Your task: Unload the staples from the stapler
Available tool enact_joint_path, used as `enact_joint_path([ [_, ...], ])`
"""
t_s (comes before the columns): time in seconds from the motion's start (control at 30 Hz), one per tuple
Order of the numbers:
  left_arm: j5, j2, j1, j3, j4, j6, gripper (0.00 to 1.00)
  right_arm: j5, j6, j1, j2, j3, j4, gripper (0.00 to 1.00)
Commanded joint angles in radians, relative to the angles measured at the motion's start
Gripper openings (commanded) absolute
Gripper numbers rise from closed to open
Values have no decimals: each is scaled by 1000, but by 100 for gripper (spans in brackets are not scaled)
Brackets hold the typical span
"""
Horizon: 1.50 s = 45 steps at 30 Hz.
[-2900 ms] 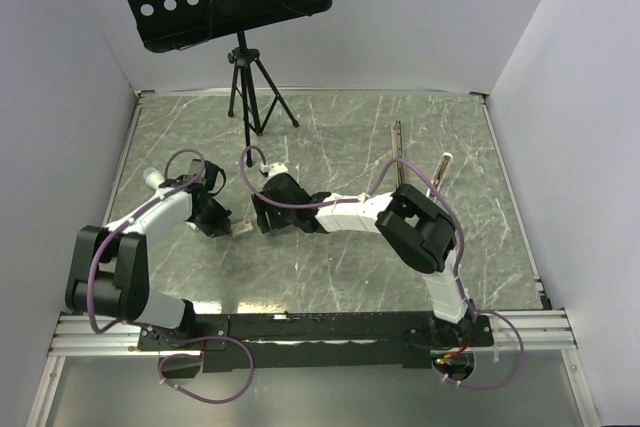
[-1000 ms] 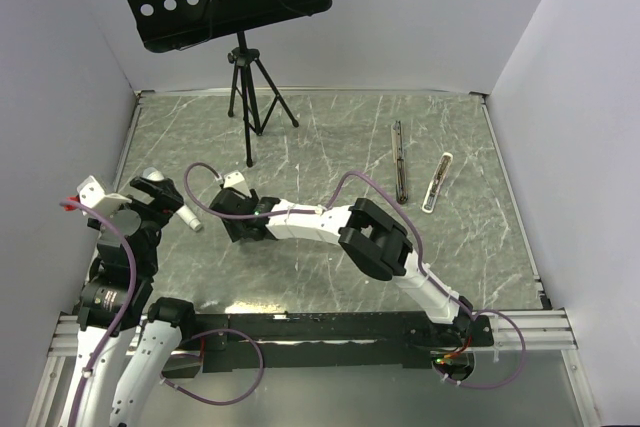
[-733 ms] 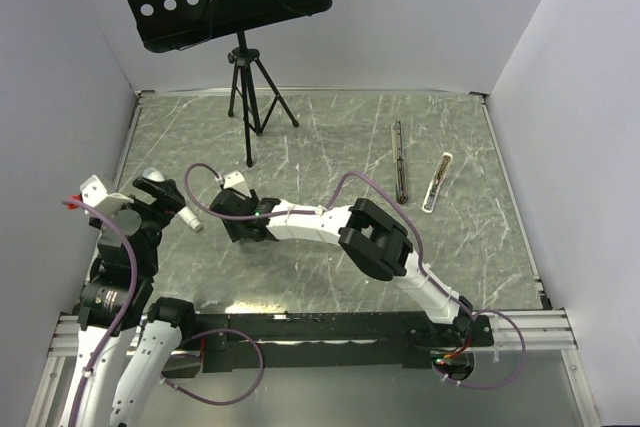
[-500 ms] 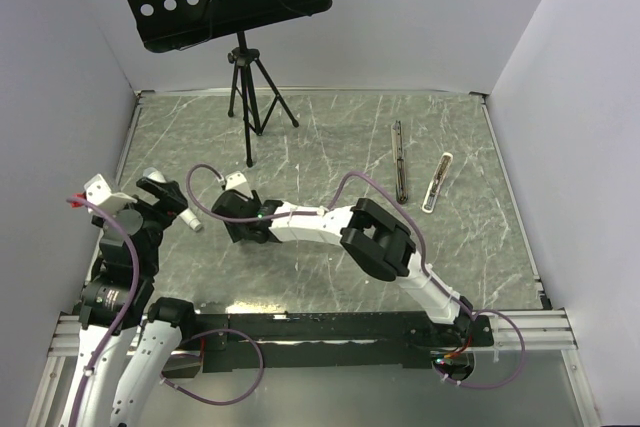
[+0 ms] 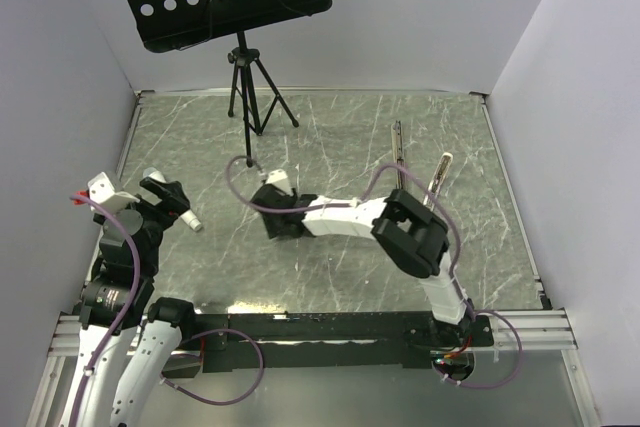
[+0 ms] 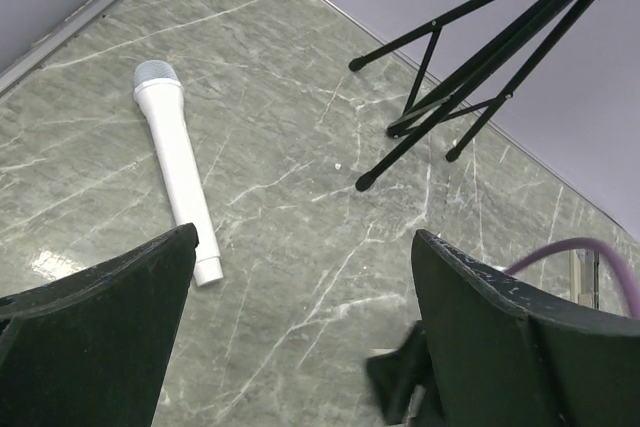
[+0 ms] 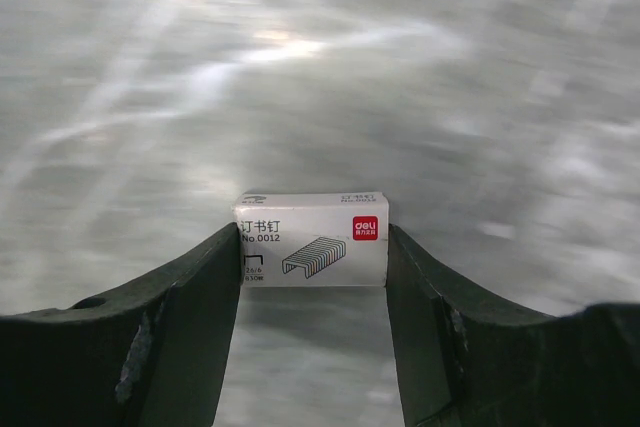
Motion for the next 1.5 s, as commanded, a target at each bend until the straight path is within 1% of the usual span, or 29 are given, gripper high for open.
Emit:
enact_joint_path([
  [0.0, 40, -10, -3, -12, 45, 34, 92, 23, 24, -93, -111, -121, -11, 53],
  [0.2, 40, 2, -16, -7, 37, 50, 93, 10, 48, -216, -200, -283, 44, 54],
  [0.23, 52, 5, -16, -13, 42, 54, 93, 1, 49, -246, -227, -301, 54, 55],
  [0.3, 73, 11, -16, -21, 62, 67, 94, -19, 36, -268, -249, -341, 81, 56],
  [0.37, 130, 25, -16, -22, 70, 81, 93, -25, 16, -295, -261, -359, 97, 57],
  [0.47, 188, 34, -16, -27, 83, 109, 93, -57, -42, -326, -252, -349, 114, 63],
  [0.53, 214, 41, -17, -36, 105, 123, 94, -63, -73, -332, -264, -343, 107, 71],
  [0.57, 249, 47, -17, -39, 114, 129, 94, -65, -83, -334, -274, -341, 104, 75],
  [0.63, 299, 73, -17, -48, 136, 147, 94, -68, -100, -334, -316, -343, 91, 100],
  [0.7, 365, 99, -17, -47, 159, 159, 94, -74, -114, -334, -356, -352, 81, 100],
  [0.73, 386, 131, -17, -41, 163, 164, 95, -74, -116, -335, -401, -353, 72, 100],
  [0.8, 446, 163, -16, -29, 166, 173, 97, -73, -117, -335, -448, -355, 28, 100],
  [0.9, 512, 218, -17, -13, 197, 172, 99, -102, -119, -334, -568, -379, -15, 100],
  [0.93, 556, 243, -16, -7, 206, 170, 99, -121, -120, -334, -643, -393, -14, 100],
  [1.0, 593, 268, -17, 1, 221, 156, 99, -175, -119, -334, -735, -445, 3, 100],
  [1.03, 618, 293, -16, 10, 220, 156, 99, -195, -120, -334, -822, -461, 6, 100],
  [1.07, 636, 304, -16, 16, 217, 169, 99, -203, -120, -335, -862, -477, 3, 100],
  [1.1, 655, 317, -16, 16, 225, 176, 99, -220, -117, -334, -925, -481, -26, 100],
  [1.13, 699, 318, -16, 11, 237, 184, 99, -215, -113, -334, -951, -481, -44, 100],
  [1.2, 718, 298, -17, -18, 283, 183, 99, -226, -94, -334, -1016, -471, -101, 100],
  [1.3, 742, 263, -16, -56, 347, 155, 99, -249, -88, -334, -1088, -481, -124, 100],
  [1.33, 748, 255, -16, -55, 352, 156, 97, -255, -86, -335, -1103, -499, -118, 100],
  [1.47, 726, 235, -16, -41, 318, 178, 97, -281, -77, -334, -1166, -553, -71, 100],
])
